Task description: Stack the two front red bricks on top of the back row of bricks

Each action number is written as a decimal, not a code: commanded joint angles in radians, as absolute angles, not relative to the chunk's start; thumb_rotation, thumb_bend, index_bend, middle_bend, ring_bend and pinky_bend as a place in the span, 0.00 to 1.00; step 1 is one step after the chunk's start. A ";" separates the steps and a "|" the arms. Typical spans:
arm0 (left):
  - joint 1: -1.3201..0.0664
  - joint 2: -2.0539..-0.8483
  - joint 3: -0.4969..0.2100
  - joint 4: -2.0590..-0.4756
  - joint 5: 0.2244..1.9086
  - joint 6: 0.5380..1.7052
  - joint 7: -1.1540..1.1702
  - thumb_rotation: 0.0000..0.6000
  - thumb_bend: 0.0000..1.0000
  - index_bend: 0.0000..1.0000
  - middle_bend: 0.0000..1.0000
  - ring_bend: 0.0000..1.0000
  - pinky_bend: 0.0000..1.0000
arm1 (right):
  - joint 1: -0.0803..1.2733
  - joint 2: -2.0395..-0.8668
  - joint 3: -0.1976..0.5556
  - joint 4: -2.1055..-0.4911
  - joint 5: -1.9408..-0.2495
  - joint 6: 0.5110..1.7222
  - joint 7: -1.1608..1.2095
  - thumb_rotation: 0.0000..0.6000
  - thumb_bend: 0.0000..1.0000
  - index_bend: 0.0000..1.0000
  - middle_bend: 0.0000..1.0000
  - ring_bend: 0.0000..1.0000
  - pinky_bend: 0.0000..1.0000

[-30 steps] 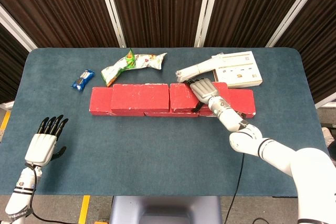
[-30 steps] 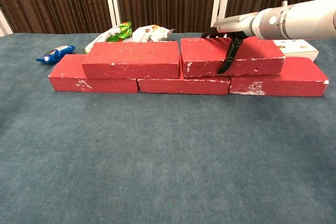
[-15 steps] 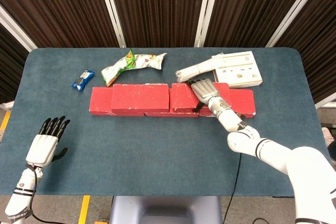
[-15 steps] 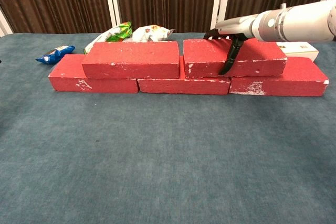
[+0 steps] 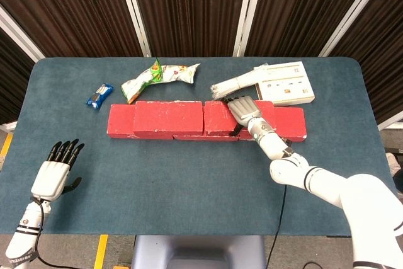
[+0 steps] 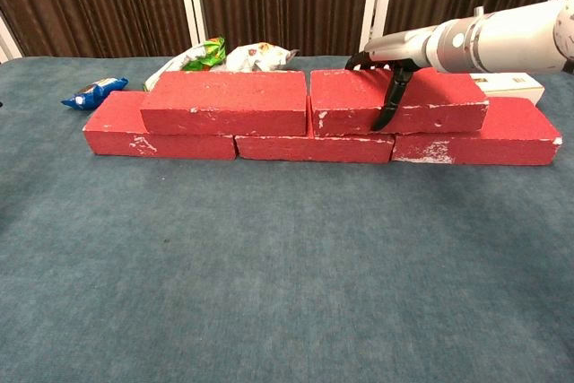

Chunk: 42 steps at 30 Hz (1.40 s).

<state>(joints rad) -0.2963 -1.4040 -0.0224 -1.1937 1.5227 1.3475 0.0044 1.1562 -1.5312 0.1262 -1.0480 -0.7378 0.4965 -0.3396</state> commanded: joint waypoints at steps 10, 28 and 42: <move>-0.296 -1.403 -0.023 -1.195 1.524 1.347 0.002 1.00 0.28 0.00 0.00 0.00 0.03 | 1.175 -1.516 0.101 -1.082 -0.664 0.520 -0.374 1.00 0.09 0.09 0.39 0.26 0.59; -0.295 -1.402 -0.024 -1.196 1.527 1.348 0.001 1.00 0.28 0.00 0.00 0.00 0.02 | 1.190 -1.513 0.082 -1.097 -0.622 0.527 -0.385 1.00 0.05 0.00 0.20 0.11 0.52; -0.295 -1.403 -0.026 -1.195 1.524 1.346 -0.001 1.00 0.28 0.00 0.00 0.00 0.02 | 1.200 -1.511 0.068 -1.095 -0.602 0.508 -0.381 1.00 0.02 0.00 0.03 0.00 0.34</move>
<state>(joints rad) -0.2949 -1.4032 -0.0262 -1.1949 1.5236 1.3463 -0.0009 1.1995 -1.5110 0.0689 -1.0957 -0.6026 0.5085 -0.3816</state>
